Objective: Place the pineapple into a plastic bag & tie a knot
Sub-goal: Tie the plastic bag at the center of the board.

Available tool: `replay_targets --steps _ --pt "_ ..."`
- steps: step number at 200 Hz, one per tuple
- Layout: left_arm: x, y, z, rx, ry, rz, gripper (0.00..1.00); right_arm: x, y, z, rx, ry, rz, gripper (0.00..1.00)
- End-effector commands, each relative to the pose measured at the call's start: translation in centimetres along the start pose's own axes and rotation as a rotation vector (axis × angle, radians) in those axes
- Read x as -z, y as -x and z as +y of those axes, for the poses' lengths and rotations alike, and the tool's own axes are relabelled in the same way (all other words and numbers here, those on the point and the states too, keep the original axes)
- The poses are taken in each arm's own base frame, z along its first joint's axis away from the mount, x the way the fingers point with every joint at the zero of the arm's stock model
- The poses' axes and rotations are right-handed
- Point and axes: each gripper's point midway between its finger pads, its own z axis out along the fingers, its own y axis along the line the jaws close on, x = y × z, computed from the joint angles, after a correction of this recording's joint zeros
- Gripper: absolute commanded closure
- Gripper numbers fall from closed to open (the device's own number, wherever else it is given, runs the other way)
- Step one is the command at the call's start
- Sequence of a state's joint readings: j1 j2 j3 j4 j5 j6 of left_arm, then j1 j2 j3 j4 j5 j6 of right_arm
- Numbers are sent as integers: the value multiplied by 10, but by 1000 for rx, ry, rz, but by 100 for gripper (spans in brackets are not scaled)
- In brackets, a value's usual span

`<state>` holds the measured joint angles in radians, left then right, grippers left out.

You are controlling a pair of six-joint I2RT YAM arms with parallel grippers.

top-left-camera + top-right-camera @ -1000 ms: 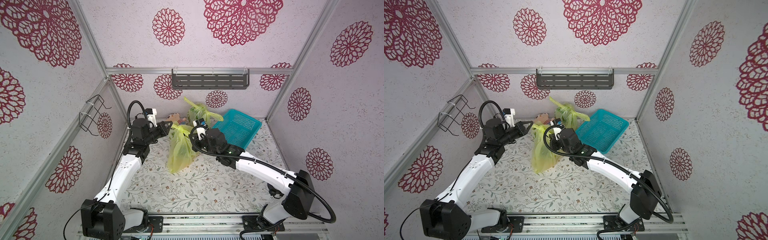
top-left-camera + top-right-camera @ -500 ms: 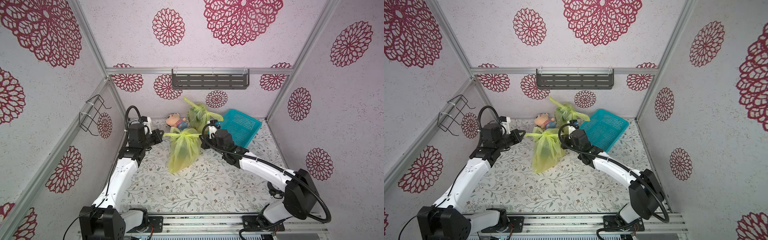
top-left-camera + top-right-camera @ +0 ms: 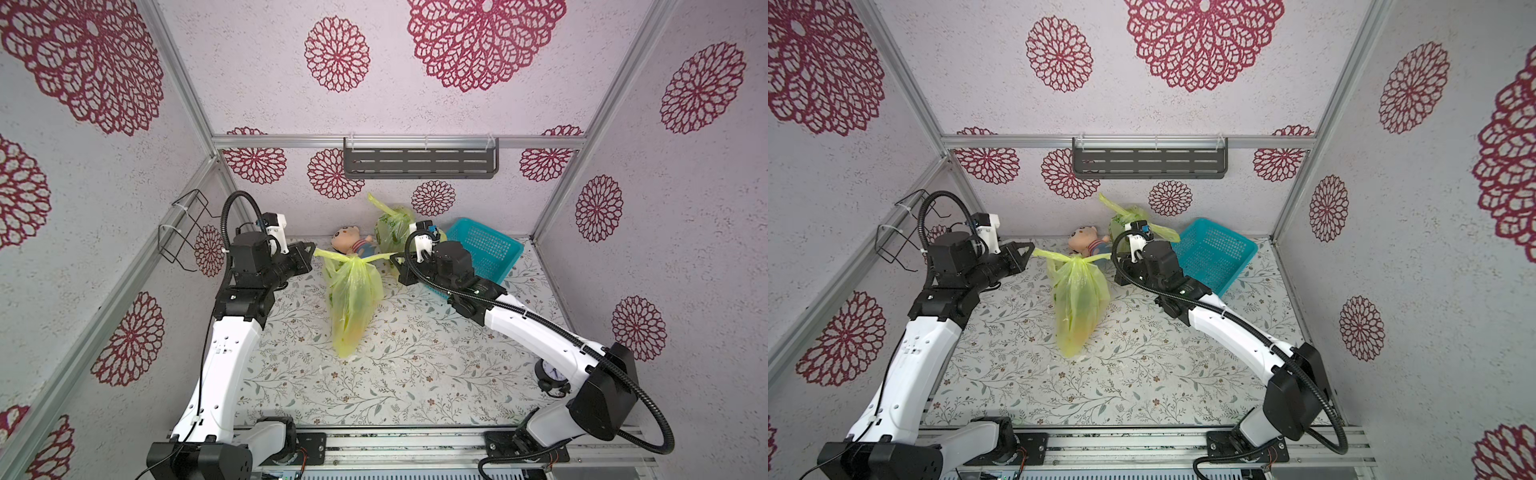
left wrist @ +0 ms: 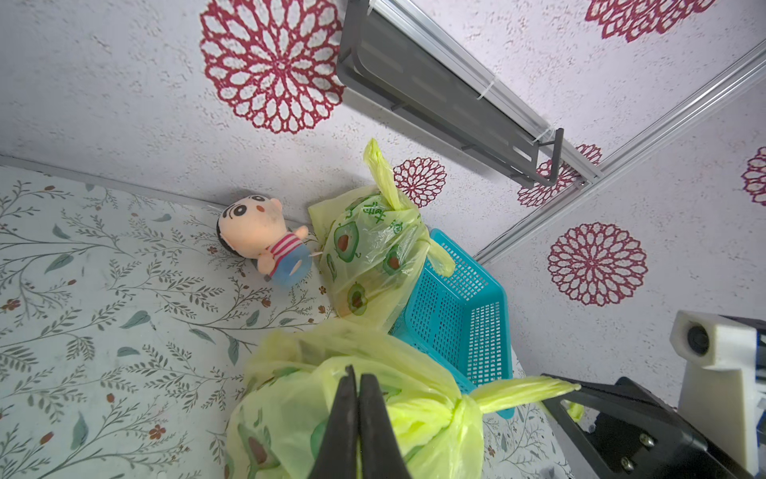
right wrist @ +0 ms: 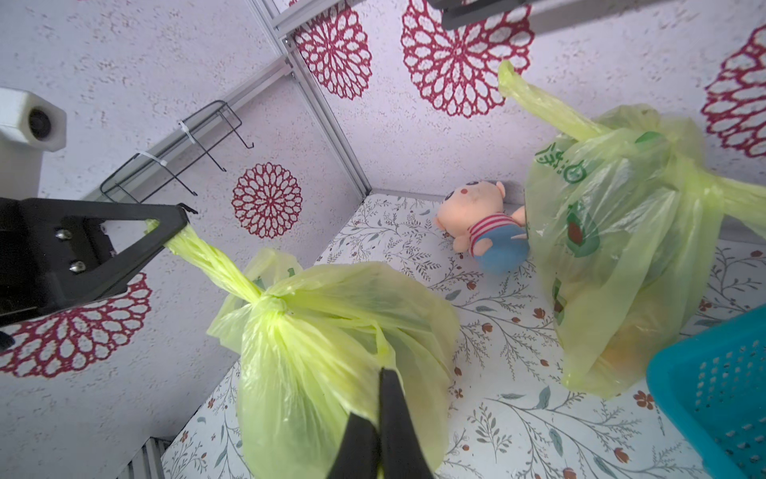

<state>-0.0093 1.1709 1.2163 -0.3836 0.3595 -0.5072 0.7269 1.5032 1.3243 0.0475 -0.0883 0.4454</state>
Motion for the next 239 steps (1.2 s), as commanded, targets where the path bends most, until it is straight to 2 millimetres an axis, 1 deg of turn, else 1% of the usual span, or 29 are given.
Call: replay_targets --steps 1,13,33,48,64,73,80,86,93,103,110,125,138,145,156,164,184,202,224,239 --pt "13 21 30 10 109 -131 100 19 47 -31 -21 -104 -135 100" --pt "8 5 41 37 127 -102 100 14 35 -38 -32 -117 -105 100" --pt "6 -29 69 68 222 -42 100 8 9 -63 -62 -184 -57 100" --pt "12 -53 94 83 323 -18 100 9 -15 -92 -100 -275 -24 100" --pt "22 -75 120 117 417 -6 100 13 -41 -124 -143 -375 8 100" --pt "27 -83 129 135 442 -4 100 17 -51 -140 -158 -440 28 100" --pt "32 -86 137 154 466 -10 100 22 -56 -151 -161 -487 35 100" --pt "36 -85 140 167 476 -22 100 24 -58 -155 -165 -505 37 100" --pt "40 -81 140 170 478 -38 100 27 -54 -158 -170 -513 29 100" --pt "43 -73 138 166 471 -61 100 29 -44 -155 -164 -500 5 100" --pt "45 -65 135 158 463 -77 100 29 -32 -150 -152 -490 -18 100" --pt "50 -42 126 138 451 -119 100 34 -5 -140 -131 -478 -75 100" --pt "57 -20 124 130 477 -149 100 45 19 -137 -111 -505 -132 100" --pt "60 -6 120 111 476 -166 100 51 30 -134 -93 -511 -162 100" --pt "63 13 109 79 447 -192 100 56 43 -130 -71 -510 -183 100" --pt "62 23 103 66 429 -200 100 55 49 -127 -61 -497 -183 100" --pt "53 33 97 57 388 -185 100 45 52 -120 -56 -439 -168 100" --pt "43 34 94 59 348 -182 100 35 46 -125 -63 -421 -140 100" --pt "29 26 99 68 321 -158 100 24 36 -138 -78 -404 -110 100" --pt "21 14 105 83 309 -136 100 19 24 -148 -86 -410 -79 100"
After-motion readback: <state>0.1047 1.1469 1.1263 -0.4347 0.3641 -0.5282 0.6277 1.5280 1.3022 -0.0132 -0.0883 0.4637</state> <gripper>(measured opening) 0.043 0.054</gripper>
